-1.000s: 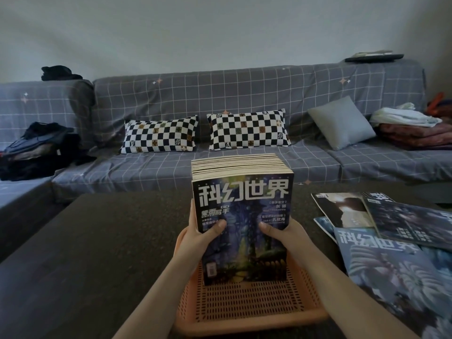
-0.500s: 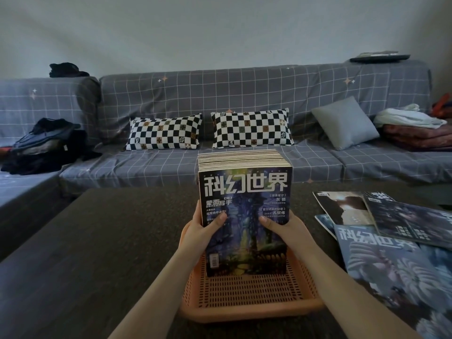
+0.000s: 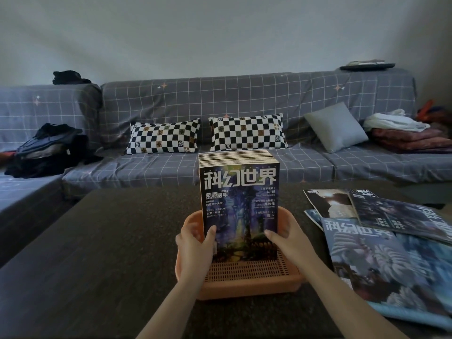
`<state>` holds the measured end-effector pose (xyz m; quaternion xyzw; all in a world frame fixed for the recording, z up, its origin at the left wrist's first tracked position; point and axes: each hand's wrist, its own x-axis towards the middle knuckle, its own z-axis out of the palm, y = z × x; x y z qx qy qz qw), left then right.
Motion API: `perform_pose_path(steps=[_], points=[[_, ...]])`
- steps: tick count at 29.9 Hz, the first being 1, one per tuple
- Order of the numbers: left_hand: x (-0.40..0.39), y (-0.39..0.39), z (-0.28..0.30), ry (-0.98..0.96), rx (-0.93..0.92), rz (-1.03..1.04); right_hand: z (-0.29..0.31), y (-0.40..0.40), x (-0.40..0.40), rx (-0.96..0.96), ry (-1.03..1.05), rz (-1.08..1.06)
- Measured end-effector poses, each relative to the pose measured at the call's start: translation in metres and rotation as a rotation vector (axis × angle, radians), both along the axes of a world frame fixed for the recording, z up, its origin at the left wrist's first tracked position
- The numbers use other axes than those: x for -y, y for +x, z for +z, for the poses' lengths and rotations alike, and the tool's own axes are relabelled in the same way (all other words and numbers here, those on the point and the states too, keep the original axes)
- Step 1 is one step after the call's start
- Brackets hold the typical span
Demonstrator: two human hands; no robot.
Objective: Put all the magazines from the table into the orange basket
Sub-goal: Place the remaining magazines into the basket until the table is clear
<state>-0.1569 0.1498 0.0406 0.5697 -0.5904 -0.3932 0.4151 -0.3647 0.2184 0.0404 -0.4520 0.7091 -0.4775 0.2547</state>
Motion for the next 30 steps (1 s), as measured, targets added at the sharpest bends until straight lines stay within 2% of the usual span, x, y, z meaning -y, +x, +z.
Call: perform_pose_path(steps=[2, 10, 19, 23, 30], points=[[-0.009, -0.001, -0.001, -0.042, 0.012, 0.022, -0.001, 0.004, -0.009, -0.033, 0.019, -0.045], [-0.041, -0.042, 0.005, -0.079, 0.073, -0.222, 0.002, 0.005, -0.052, -0.096, -0.062, -0.087], [-0.086, -0.12, 0.014, -0.202, 0.144, -0.411, 0.0, -0.039, -0.111, -0.165, -0.139, -0.231], [-0.107, -0.159, 0.014, -0.163, 0.086, -0.521, -0.011, -0.068, -0.139, -0.171, -0.101, -0.319], [-0.127, -0.218, -0.01, -0.069, 0.127, -0.668, -0.04, -0.114, -0.173, -0.123, 0.011, -0.469]])
